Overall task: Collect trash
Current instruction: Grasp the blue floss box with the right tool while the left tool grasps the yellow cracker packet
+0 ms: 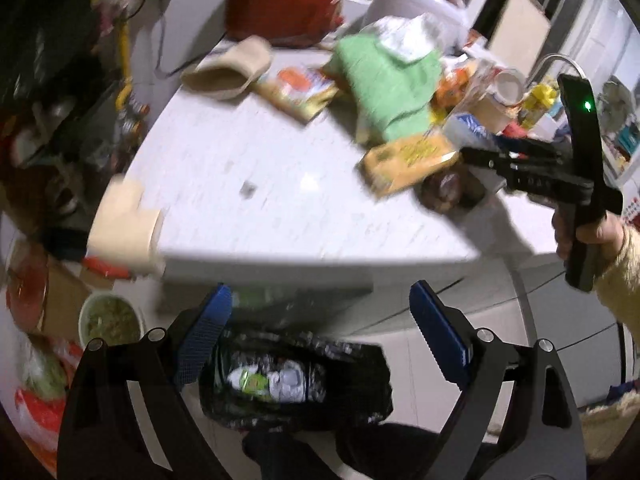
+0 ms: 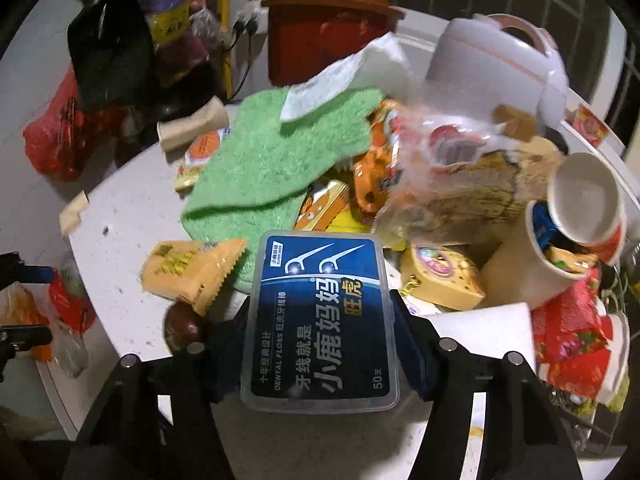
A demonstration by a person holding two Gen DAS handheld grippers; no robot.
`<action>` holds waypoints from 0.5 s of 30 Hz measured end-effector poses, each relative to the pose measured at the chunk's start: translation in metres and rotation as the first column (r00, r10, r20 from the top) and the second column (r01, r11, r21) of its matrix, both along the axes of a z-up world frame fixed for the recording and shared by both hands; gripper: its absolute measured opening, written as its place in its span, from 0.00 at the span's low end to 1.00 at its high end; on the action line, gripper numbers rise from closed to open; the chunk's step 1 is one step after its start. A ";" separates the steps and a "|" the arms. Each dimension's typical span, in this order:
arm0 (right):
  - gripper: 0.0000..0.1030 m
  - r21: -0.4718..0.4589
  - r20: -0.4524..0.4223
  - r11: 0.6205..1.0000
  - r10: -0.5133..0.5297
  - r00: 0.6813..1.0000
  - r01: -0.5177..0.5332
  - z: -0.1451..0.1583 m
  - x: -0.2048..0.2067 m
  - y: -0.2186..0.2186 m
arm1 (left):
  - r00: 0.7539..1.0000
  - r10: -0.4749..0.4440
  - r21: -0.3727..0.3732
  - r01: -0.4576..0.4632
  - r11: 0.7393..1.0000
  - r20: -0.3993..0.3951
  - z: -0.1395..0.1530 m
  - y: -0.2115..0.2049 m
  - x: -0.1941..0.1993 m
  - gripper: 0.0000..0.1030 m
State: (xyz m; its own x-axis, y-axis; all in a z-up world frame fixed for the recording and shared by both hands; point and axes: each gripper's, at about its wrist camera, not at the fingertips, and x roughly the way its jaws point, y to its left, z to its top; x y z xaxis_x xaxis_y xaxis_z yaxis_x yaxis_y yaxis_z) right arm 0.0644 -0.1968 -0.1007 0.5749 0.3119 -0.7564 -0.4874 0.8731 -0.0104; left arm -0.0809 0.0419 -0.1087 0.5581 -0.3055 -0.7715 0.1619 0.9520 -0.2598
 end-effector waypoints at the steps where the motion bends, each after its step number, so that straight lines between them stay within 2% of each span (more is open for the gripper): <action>1: 0.61 0.019 0.010 1.000 -0.018 1.000 0.018 0.007 -0.003 -0.005 | 1.000 -0.009 -0.003 0.009 1.000 0.015 0.004 -0.003 0.004 0.86; 4: 0.61 0.080 0.044 0.995 -0.069 0.997 0.065 0.030 -0.017 -0.019 | 0.997 -0.042 -0.007 0.043 0.999 0.058 0.018 -0.016 0.023 0.86; 7: 0.61 0.121 0.069 0.987 -0.112 0.991 0.103 0.046 -0.035 -0.031 | 0.996 -0.063 -0.023 0.065 0.998 0.068 0.025 -0.035 0.048 0.86; 12: 0.61 0.179 0.044 0.970 -0.174 0.984 0.163 0.048 -0.058 -0.051 | 0.997 -0.079 -0.113 0.082 0.990 0.025 0.023 -0.070 0.087 0.86; 15: 0.61 0.205 0.018 0.961 -0.196 0.981 0.188 0.043 -0.068 -0.058 | 0.997 -0.077 -0.104 0.076 0.992 -0.002 0.013 -0.082 0.104 0.86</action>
